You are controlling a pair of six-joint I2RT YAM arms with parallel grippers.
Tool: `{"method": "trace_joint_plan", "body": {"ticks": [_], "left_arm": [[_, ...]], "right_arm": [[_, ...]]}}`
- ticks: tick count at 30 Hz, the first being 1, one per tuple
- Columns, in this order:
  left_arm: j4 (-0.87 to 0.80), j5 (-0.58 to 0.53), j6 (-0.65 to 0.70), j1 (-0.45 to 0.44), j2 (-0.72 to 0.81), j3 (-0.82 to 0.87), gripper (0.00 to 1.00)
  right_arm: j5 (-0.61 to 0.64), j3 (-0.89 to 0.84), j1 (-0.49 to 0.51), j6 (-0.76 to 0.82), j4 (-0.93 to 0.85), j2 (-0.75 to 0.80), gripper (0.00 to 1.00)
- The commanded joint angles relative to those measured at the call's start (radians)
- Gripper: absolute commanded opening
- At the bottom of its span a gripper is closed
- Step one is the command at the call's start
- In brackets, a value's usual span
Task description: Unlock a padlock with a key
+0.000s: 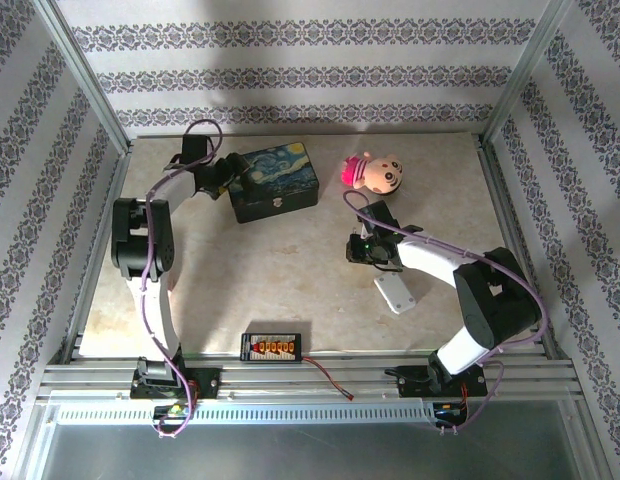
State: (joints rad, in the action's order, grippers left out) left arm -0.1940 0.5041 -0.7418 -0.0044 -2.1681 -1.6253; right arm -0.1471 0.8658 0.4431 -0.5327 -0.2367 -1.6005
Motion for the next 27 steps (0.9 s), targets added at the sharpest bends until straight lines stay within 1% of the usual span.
{"method": "trace_joint_plan", "body": {"ticks": [1, 4, 7, 14, 16, 19, 21, 23, 25, 27], "left_arm": [[0.106, 0.18, -0.01, -0.003, -0.069, -0.083, 0.86], [0.081, 0.207, 0.008, -0.006, -0.117, -0.146, 0.86], [0.082, 0.212, 0.004, -0.006, -0.134, -0.159, 0.86], [0.041, 0.177, 0.021, 0.001, -0.107, -0.16, 1.0], [0.026, 0.156, 0.028, 0.003, -0.081, -0.144, 0.99], [0.024, 0.105, 0.036, 0.004, -0.018, -0.079, 0.99], [0.029, 0.066, 0.042, 0.005, 0.03, -0.013, 0.99], [0.058, 0.029, 0.04, 0.005, 0.088, 0.081, 0.99], [0.082, -0.004, 0.036, 0.004, 0.138, 0.172, 0.99], [0.096, -0.021, 0.037, 0.0, 0.172, 0.241, 0.99]], "right_arm": [[-0.025, 0.043, 0.001, 0.04, -0.015, -0.029, 0.0], [-0.038, 0.064, -0.006, 0.062, -0.026, -0.06, 0.0], [-0.036, 0.09, -0.013, 0.085, -0.05, -0.087, 0.0], [-0.063, 0.176, -0.037, 0.149, -0.132, -0.157, 0.0], [-0.062, 0.203, -0.04, 0.163, -0.159, -0.179, 0.01], [-0.053, 0.233, -0.043, 0.176, -0.187, -0.211, 0.07], [-0.043, 0.246, -0.044, 0.179, -0.198, -0.228, 0.09], [-0.036, 0.255, -0.044, 0.185, -0.205, -0.244, 0.14], [-0.028, 0.26, -0.044, 0.186, -0.209, -0.252, 0.21], [-0.021, 0.262, -0.043, 0.19, -0.213, -0.254, 0.31]]}}
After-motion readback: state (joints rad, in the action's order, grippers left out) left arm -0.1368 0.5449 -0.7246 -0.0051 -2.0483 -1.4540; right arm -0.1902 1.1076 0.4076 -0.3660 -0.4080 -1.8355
